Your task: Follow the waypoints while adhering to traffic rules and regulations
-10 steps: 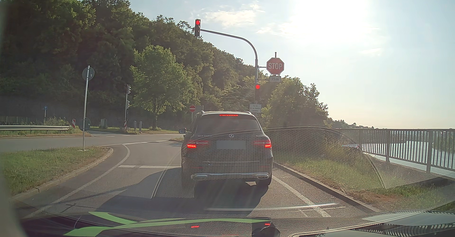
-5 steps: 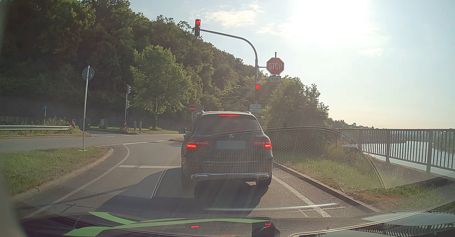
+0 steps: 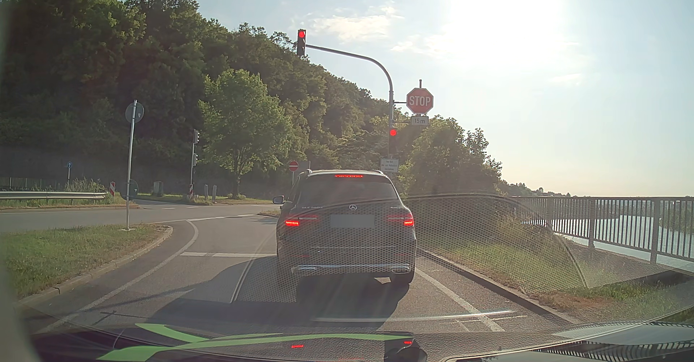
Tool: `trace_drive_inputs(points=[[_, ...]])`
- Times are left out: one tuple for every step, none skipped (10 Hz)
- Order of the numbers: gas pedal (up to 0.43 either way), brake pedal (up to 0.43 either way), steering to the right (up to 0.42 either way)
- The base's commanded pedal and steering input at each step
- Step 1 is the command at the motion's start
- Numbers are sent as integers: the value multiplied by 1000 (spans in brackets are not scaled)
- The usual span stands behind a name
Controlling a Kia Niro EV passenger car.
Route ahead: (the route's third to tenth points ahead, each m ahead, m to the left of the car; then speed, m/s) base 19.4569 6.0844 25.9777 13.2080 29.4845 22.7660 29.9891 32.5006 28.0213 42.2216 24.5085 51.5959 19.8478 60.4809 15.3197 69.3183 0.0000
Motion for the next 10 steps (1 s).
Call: trace_drive_inputs(points=[[0, 268, -49], [0, 268, -48], [0, 268, -47], [0, 268, -46], [0, 268, -46], [0, 268, -46], [0, 268, -46], [0, 268, -47], [0, 268, -49], [0, 274, -48]])
